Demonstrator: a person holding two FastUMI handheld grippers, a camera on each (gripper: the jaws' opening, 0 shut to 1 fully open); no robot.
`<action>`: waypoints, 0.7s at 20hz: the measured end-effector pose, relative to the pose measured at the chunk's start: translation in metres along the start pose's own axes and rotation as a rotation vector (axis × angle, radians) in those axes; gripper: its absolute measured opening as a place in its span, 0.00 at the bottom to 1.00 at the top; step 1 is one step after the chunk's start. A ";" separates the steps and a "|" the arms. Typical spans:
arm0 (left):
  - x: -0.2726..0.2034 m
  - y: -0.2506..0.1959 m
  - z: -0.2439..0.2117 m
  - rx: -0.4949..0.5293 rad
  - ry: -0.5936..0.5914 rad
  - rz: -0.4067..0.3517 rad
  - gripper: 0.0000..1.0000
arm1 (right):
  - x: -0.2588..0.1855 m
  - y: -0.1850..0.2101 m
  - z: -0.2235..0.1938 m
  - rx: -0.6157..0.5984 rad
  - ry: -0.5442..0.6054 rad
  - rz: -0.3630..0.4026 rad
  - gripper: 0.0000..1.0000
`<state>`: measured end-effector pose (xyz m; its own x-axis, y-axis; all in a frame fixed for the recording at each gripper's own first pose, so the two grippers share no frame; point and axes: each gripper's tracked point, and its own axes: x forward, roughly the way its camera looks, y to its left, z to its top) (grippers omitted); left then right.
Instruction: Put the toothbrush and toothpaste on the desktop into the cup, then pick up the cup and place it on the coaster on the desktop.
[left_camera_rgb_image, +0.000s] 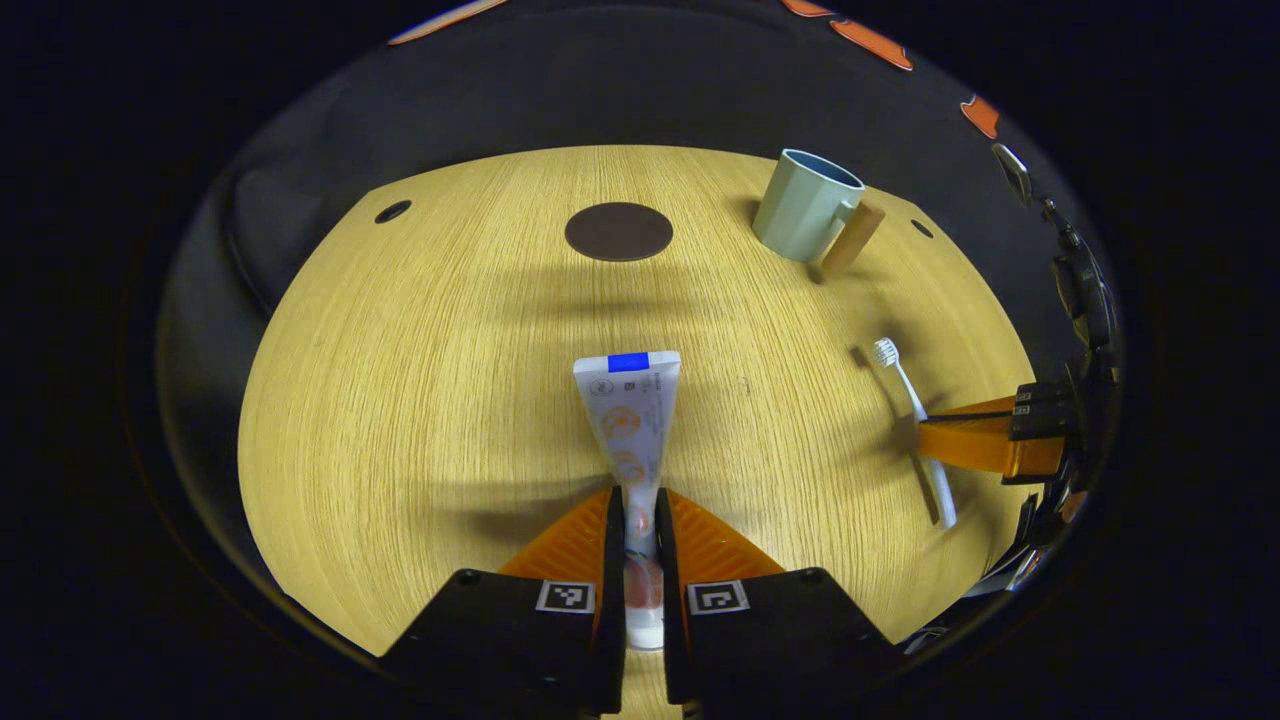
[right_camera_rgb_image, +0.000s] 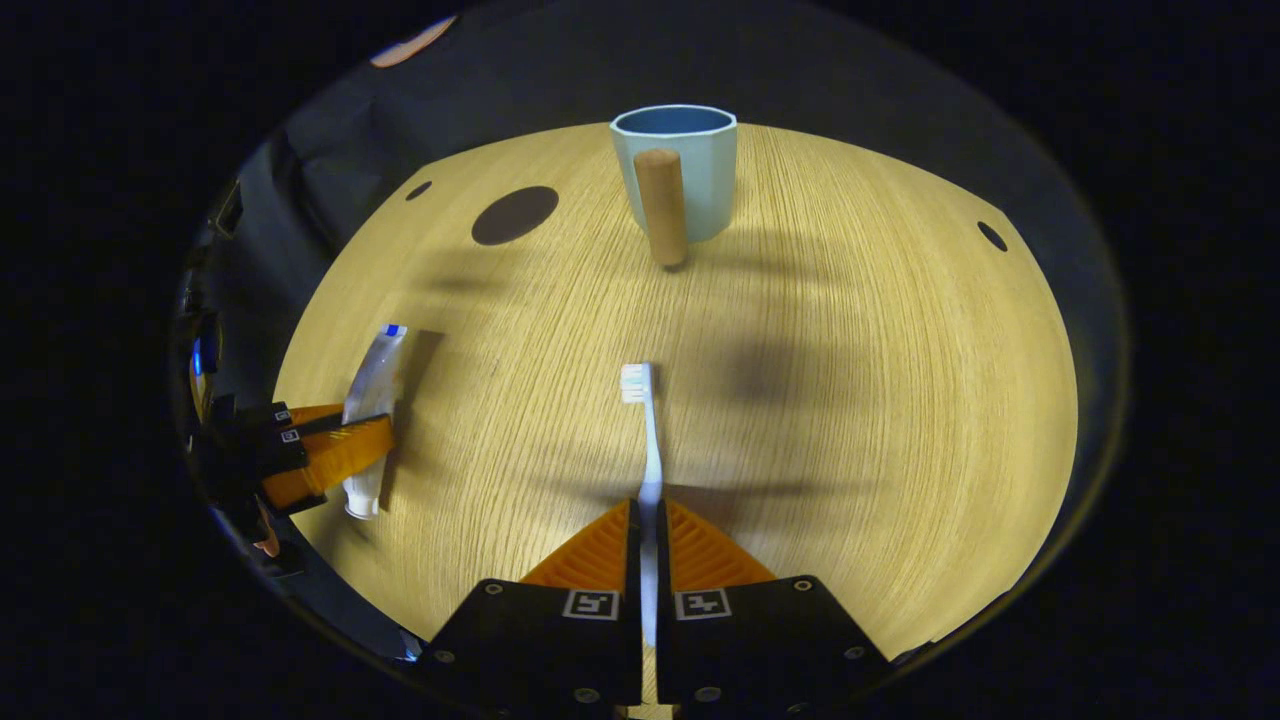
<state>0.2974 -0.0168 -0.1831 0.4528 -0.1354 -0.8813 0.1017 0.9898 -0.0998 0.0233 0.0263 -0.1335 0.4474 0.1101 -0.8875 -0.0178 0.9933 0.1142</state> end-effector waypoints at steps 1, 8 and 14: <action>-0.016 -0.006 -0.002 0.009 -0.013 0.007 0.20 | -0.002 -0.001 0.002 -0.013 -0.014 -0.001 0.06; -0.028 -0.004 0.026 0.056 -0.120 0.047 0.20 | -0.019 -0.003 0.023 -0.031 -0.178 0.002 0.06; -0.031 -0.006 0.030 0.050 -0.236 0.075 0.20 | -0.021 -0.002 0.037 -0.055 -0.329 0.032 0.06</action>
<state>0.3096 -0.0200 -0.1418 0.6545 -0.0737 -0.7525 0.1011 0.9948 -0.0094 0.0474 0.0203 -0.0987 0.7107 0.1328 -0.6908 -0.0806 0.9909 0.1075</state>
